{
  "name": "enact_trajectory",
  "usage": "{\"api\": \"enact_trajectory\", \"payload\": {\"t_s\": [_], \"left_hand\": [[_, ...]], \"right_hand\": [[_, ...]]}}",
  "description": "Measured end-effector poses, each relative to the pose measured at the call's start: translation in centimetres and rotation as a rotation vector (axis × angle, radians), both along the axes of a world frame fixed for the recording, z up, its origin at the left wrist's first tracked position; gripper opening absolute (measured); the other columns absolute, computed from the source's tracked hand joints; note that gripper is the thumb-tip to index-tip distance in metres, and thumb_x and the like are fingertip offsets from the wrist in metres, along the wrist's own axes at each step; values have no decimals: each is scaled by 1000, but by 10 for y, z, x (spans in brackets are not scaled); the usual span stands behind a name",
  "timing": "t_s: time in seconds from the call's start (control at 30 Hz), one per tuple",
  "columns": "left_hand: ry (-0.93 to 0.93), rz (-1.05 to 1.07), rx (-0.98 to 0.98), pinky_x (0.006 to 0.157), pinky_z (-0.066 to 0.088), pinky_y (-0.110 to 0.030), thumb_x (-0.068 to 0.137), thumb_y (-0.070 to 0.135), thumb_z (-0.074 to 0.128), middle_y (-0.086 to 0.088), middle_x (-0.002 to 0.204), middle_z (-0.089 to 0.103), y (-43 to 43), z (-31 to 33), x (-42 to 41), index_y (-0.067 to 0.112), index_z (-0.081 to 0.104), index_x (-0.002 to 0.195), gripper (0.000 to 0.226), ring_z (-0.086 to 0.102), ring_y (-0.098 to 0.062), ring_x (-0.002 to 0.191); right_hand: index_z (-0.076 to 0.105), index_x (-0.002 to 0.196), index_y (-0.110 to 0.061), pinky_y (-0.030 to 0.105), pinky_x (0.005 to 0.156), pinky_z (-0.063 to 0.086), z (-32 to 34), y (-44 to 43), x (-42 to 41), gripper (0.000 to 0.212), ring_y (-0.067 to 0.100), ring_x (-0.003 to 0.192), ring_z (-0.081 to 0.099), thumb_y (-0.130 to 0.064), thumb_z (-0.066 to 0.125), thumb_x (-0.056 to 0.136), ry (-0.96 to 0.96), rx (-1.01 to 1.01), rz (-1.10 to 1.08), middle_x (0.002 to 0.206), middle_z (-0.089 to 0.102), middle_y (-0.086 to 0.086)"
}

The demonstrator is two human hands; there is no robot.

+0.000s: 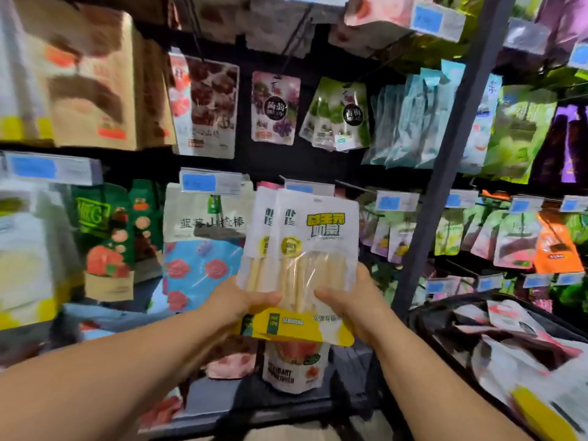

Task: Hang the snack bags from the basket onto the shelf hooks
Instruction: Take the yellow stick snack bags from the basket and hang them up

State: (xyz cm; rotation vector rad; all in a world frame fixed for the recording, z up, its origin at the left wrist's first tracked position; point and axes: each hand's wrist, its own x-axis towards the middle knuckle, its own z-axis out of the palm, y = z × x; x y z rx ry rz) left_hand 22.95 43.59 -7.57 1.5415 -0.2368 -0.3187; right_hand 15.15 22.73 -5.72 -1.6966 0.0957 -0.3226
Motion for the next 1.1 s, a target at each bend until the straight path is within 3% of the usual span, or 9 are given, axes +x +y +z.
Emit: {"api": "enact_trajectory", "payload": {"t_s": [0.13,0.33,0.5,0.63,0.7,0.8,0.87,0.93,1.1], "left_hand": [[-63,34,85,84,58,-32,65,16,90,0,91,77,56,-1,16,17,69,108,49,72,-18,85],[-10,111,107,95,53,-52,27,58,96,-6,102,76,128,-8,34,21,71,111,96,70,-31,100],[-6,214,8,76,52,-24,65,20,90,3,89,77,168,-6,26,16,70,100,41,70,-16,89],[-8,243,38,72,56,-24,44,32,98,-4,86,78,207,-9,19,8,70,104,70,74,-16,80],[5,289,56,67,55,-21,30,41,100,-3,81,77,232,-13,19,10,70,98,81,74,-12,73],[54,341,57,99,50,-38,22,51,98,-7,101,76,266,-20,19,11,68,113,103,72,-22,97],[88,380,3,105,45,-40,16,53,98,-7,105,76,287,-25,18,9,69,111,108,70,-23,104],[107,423,-5,107,43,-41,20,51,98,-7,107,75,302,-28,17,7,70,111,105,67,-24,108],[117,457,-3,99,50,-46,57,19,91,-15,108,74,336,-26,14,4,66,118,67,69,-32,103]], "right_hand": [[60,126,-18,46,92,56,-19,47,32,78,28,107,69,-22,91,56,8,143,88,114,72,7],[69,108,-18,46,91,56,-23,110,68,51,24,93,74,-4,86,62,5,200,142,97,77,3],[69,111,-15,48,92,55,-16,144,89,55,26,96,73,-12,82,58,8,175,243,101,77,6],[71,103,-12,34,77,59,-16,166,105,38,21,87,74,7,78,71,-19,140,335,95,77,7],[71,103,-8,34,78,58,-17,180,112,43,24,88,73,3,79,62,-11,159,357,93,77,8],[72,98,-11,34,78,57,-22,196,120,44,25,89,74,-10,78,54,-24,114,370,92,77,6],[73,94,-12,30,75,58,-27,204,125,35,24,87,74,-2,81,62,-22,91,390,89,78,6],[72,94,-11,27,71,58,-34,215,129,31,20,83,74,9,77,72,-1,92,400,87,78,4],[73,94,-15,40,84,58,-46,240,138,35,22,89,73,-8,83,62,9,22,378,90,78,0]]}}
